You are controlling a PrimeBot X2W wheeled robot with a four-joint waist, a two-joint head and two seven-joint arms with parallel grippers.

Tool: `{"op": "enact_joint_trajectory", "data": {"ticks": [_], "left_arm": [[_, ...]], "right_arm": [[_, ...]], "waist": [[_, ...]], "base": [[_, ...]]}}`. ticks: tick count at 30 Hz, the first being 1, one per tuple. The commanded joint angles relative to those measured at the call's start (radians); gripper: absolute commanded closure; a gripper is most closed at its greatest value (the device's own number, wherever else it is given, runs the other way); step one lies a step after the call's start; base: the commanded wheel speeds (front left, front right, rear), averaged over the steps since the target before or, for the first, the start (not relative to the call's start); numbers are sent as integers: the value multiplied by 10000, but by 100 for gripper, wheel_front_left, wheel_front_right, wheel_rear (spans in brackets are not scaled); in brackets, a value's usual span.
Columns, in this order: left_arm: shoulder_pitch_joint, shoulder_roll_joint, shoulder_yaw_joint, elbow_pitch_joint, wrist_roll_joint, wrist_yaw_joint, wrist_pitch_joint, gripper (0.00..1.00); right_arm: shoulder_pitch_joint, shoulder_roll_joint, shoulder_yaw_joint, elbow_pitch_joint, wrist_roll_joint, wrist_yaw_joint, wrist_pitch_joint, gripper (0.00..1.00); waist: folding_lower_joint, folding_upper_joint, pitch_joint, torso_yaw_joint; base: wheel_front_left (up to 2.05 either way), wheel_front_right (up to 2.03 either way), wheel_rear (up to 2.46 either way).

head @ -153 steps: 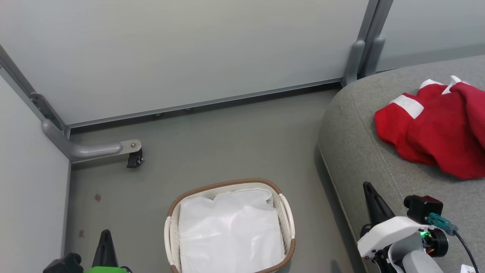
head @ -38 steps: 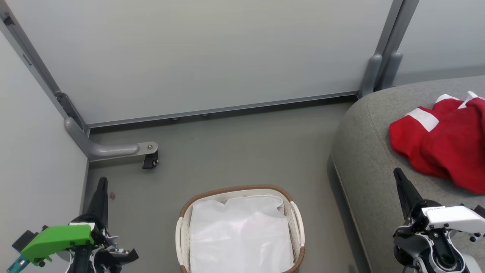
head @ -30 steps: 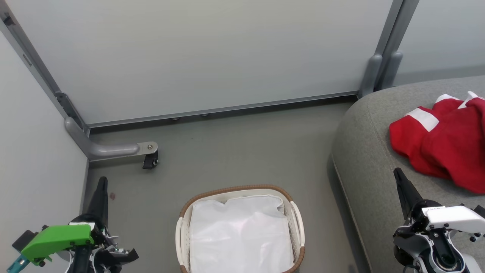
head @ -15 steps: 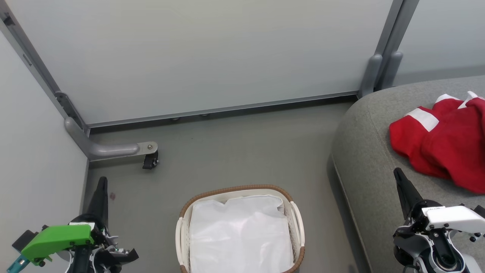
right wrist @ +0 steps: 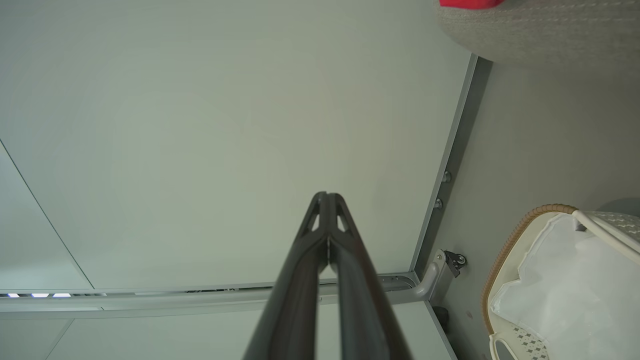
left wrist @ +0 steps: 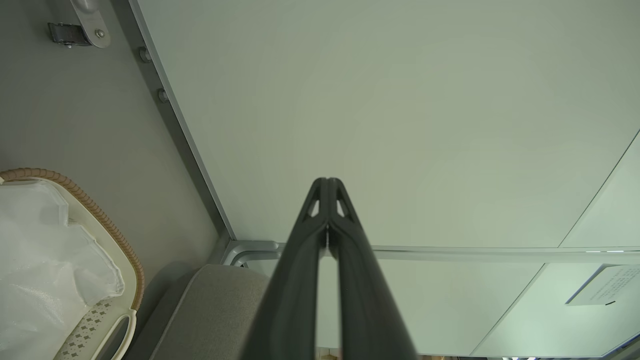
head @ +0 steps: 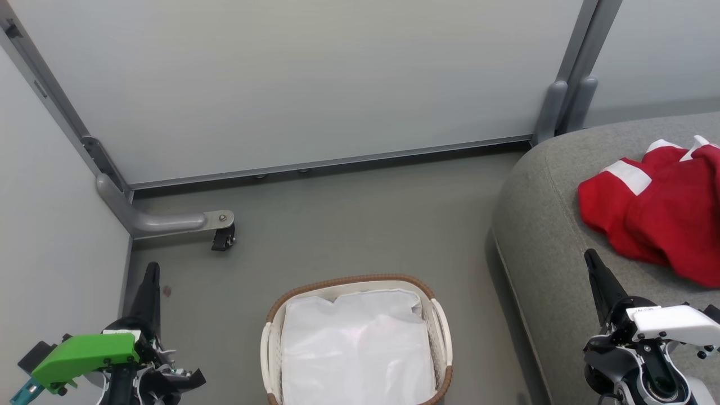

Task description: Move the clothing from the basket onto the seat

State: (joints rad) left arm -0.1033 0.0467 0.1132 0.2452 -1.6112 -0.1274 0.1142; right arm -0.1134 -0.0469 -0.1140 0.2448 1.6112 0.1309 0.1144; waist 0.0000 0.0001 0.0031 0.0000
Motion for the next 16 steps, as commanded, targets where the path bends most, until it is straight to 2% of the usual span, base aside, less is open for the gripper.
{"op": "enact_joint_trajectory", "data": {"ticks": [1,16], "left_arm": [[-114,66,23,-16,-33,-67,35,100],[-114,66,22,-17,-34,-67,35,100]], "right_arm": [[104,-62,-22,-27,34,-3,29,100],[104,-62,-22,-27,34,-3,28,100]], "waist": [[0,-1,0,0],[0,-1,0,0]], "base": [[0,0,0],[0,0,0]]}}
